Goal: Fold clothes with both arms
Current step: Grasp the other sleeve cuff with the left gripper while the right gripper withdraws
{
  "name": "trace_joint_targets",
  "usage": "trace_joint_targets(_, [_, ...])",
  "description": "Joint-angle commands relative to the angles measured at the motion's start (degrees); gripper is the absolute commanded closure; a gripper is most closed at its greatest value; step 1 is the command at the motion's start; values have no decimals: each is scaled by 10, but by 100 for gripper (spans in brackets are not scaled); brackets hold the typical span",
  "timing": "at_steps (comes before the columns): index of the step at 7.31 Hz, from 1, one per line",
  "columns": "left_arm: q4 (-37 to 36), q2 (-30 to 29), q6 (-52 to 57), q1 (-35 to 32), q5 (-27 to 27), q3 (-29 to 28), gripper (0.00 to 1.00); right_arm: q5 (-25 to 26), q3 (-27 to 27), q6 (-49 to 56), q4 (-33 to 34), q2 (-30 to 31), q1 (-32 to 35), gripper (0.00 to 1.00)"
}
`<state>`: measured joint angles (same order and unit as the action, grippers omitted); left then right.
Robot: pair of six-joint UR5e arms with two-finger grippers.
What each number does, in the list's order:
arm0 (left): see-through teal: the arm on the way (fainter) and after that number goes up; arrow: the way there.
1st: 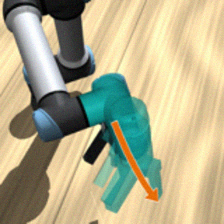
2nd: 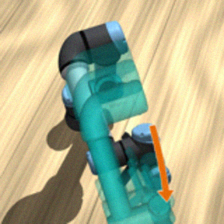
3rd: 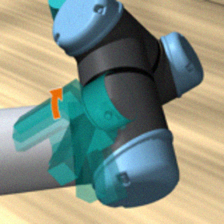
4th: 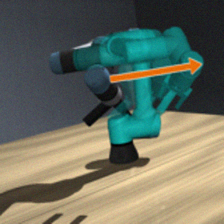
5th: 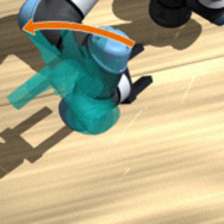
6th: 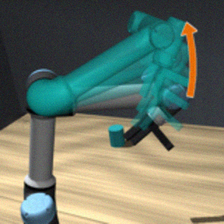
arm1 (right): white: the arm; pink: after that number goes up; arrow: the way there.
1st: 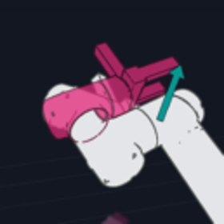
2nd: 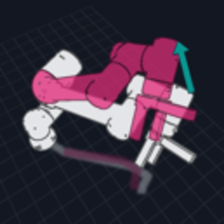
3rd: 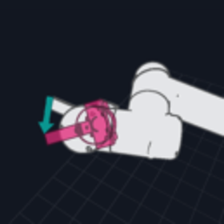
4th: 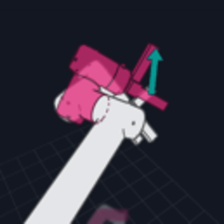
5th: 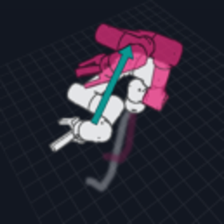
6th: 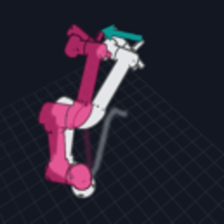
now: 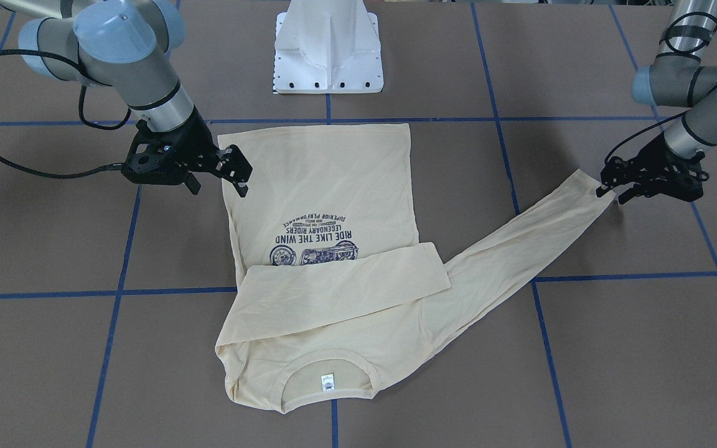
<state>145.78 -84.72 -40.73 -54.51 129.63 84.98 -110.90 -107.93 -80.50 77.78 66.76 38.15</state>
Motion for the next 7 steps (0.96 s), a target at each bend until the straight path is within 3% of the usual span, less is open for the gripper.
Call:
trace_joint_targets(1, [0,3,-1,0,0,0,39,7,0,-4,0,-2,-1,2])
trace_joint_targets(2, [0,5,-3,1,0,-1,39,9,0,-4,0,-2,-1,2])
trace_joint_targets(3, [0,5,-4,2,1,-1,50,9,0,-4,0,-1,-1,2])
trace_joint_targets(5, [0,5,-5,2,1,0,100,9,0,-5,0,-1,-1,2])
trace_joint_targets(7, [-4,12,-9,-5,7,36,100,6,-7,-5,0,3,3,2])
